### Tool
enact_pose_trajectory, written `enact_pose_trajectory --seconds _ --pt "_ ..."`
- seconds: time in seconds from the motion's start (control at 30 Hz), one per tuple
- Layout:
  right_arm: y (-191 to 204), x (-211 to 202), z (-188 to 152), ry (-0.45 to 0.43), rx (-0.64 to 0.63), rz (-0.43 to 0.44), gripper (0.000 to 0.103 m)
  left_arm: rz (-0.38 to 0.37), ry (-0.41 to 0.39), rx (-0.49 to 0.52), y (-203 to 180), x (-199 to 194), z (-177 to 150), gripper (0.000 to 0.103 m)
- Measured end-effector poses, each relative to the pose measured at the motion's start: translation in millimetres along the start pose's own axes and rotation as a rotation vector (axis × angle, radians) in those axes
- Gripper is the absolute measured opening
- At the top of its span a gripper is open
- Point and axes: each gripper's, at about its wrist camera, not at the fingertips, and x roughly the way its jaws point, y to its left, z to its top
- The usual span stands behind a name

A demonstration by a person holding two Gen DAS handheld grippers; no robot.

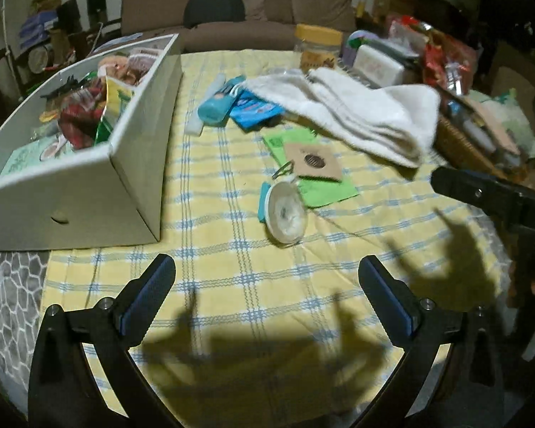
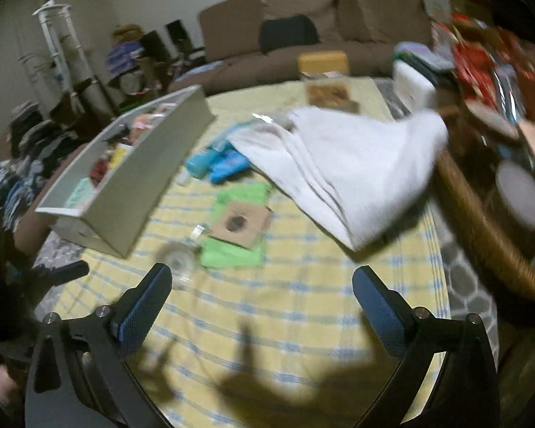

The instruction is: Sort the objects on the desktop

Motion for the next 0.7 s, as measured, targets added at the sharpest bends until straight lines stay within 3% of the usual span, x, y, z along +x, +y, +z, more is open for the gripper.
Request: enact_pose_trajectory --seconds 0.33,0.7 --pt "-34.1 35.3 -26.5 0.042 0.081 -0.188 0.103 0.054 0.040 -0.010 -2.3 45.8 -6.5 0.103" --pt "-32.3 48.2 -35.4 0.065 0.015 -0.271 0.103 0.079 0.060 -0.047 -14.9 75.5 8.6 0.103"
